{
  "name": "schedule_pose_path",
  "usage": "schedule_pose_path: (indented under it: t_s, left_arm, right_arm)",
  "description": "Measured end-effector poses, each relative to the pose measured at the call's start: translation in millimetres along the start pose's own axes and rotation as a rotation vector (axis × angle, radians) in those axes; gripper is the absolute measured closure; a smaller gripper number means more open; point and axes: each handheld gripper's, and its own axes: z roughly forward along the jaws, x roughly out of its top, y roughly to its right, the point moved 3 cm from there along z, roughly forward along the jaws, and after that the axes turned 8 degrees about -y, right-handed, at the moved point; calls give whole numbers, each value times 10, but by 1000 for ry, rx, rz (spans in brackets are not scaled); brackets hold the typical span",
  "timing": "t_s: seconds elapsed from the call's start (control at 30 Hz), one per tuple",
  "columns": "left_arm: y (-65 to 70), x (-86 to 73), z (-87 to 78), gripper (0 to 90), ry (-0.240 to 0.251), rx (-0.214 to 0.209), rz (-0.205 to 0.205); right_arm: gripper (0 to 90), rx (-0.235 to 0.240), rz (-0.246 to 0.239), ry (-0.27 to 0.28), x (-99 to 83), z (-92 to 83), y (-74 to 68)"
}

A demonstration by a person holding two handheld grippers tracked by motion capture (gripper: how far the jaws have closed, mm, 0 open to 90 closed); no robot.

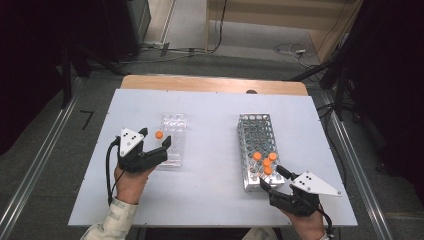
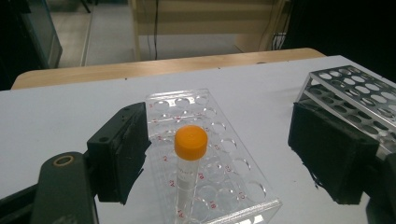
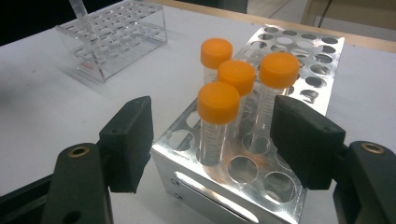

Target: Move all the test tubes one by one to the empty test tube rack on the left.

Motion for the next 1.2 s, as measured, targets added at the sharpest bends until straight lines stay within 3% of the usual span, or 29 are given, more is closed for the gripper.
schedule_pose_path:
  t_s: [0.3, 0.73, 1.2]
  left_arm:
    - [5, 1, -5, 205, 2, -2, 2]
    - [29, -7, 5, 205, -3, 3, 20]
    - [44, -19, 20, 205, -10, -1, 24]
  right_arm:
    - [349, -17, 4, -27, -74, 85, 22]
    - [559, -24, 12, -36, -130, 157, 37]
    - [709, -28, -2, -44, -145, 231, -9]
